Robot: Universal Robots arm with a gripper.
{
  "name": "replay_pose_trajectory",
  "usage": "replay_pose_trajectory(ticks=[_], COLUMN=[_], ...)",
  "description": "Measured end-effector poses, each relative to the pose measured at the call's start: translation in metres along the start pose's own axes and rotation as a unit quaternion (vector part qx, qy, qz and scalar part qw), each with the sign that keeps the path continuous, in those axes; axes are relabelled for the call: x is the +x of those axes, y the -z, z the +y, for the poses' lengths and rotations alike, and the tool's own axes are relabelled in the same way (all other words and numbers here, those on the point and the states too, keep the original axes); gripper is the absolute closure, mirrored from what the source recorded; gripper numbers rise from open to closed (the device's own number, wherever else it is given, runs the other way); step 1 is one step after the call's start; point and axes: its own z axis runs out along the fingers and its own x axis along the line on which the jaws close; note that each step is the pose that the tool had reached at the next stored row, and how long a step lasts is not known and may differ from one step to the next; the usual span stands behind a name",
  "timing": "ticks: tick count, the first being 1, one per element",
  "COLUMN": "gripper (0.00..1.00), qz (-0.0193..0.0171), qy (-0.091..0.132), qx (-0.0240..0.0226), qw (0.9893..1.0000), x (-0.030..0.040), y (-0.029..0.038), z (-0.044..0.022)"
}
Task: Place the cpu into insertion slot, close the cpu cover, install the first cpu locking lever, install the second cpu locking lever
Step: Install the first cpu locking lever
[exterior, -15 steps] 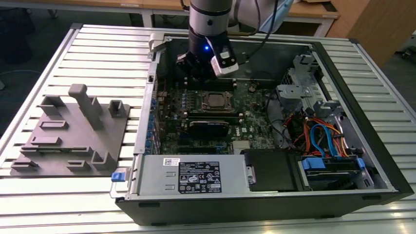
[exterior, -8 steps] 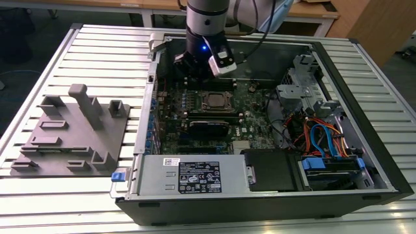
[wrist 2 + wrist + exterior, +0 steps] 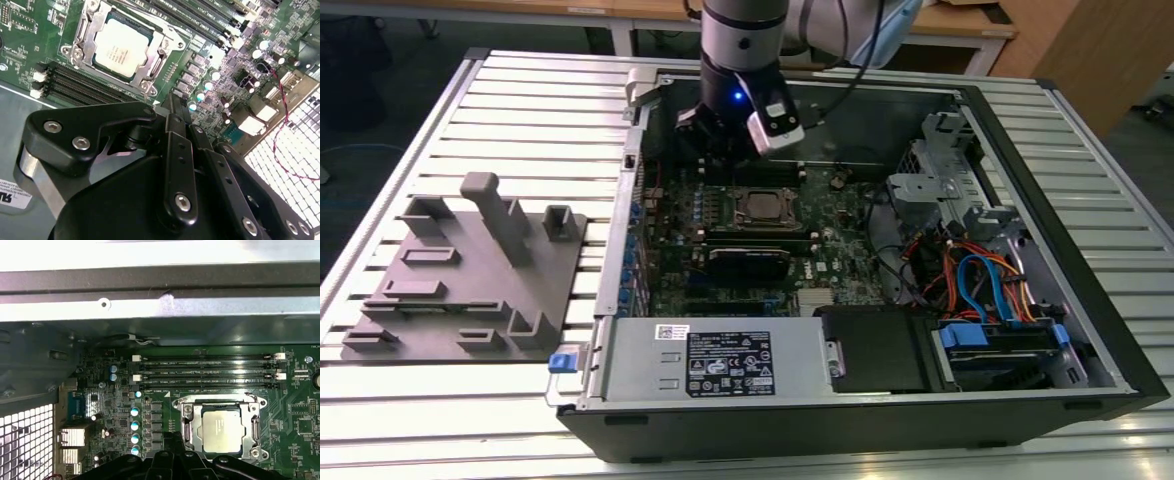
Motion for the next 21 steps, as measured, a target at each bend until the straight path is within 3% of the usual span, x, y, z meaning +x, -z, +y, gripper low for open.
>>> replay_pose_trajectory(ticks=[8,21], gripper=[0.9,0.9], qz=[-0.0002,0.0001], qy=[0.002,0.006], qx=[-0.0002,0.0001], qw=[1.0,1.0], x=[0.0018,0.0081], y=[0.0059,0.0052], z=[0.0038,0.0156])
